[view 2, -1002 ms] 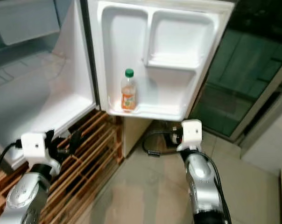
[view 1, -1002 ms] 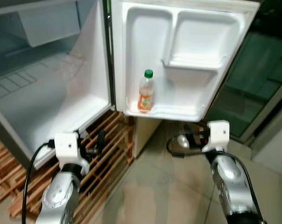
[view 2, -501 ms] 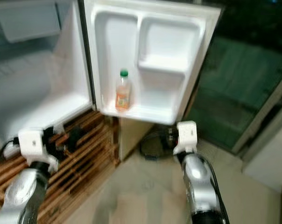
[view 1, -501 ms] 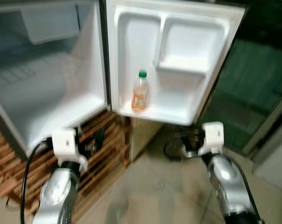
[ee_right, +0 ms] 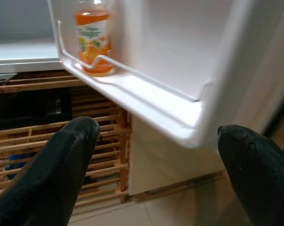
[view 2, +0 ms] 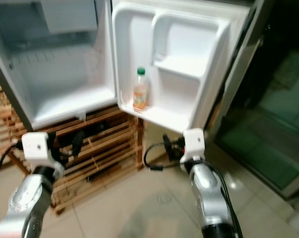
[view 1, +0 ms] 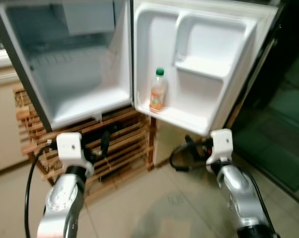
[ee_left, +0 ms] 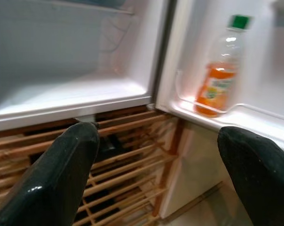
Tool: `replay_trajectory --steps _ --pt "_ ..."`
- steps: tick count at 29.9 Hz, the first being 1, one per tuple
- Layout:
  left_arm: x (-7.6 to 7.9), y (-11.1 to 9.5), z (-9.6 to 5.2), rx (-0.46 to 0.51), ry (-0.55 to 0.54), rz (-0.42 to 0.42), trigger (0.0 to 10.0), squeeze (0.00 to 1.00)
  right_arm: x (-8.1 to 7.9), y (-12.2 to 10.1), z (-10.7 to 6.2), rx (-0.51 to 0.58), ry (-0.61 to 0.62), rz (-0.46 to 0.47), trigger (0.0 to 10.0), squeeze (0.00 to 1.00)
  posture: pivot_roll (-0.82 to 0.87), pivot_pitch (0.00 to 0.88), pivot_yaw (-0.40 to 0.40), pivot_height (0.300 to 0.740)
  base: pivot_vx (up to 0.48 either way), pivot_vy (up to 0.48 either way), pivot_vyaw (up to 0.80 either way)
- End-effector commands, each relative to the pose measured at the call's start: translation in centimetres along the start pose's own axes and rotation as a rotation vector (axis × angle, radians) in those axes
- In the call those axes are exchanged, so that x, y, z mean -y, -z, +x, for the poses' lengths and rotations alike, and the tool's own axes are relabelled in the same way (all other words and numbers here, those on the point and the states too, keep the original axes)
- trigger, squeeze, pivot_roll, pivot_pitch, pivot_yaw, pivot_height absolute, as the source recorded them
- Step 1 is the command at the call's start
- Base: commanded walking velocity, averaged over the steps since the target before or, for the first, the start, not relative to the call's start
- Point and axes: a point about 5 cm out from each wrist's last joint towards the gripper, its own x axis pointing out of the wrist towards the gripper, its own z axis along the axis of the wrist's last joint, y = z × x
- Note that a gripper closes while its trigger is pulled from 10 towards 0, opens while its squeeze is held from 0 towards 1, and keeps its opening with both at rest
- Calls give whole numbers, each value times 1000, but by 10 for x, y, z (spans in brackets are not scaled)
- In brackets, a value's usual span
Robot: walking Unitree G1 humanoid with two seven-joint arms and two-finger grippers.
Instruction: Restocking fridge
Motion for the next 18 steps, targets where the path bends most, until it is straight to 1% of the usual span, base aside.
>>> replay_trajectory --steps 1,7,17,18 --pt "-4 -1 1 -4 -12 23 10000 0 -4 -7 4 29 -20 3 10000 0 -86 0 5 740 0 -469 688" --pt "-4 0 2 -10 -18 22 10000 0 -8 -7 3 27 -47 4 10000 0 -86 0 5 740 0 -469 685" --pt "-4 0 5 -9 -21 22 10000 0 -8 -8 3 38 -44 -2 10000 0 -92 0 10 740 0 -469 683" --pt "-5 0 6 -10 -20 24 10000 0 -6 -6 2 36 -32 0 10000 0 -93 0 11 740 0 -469 0"
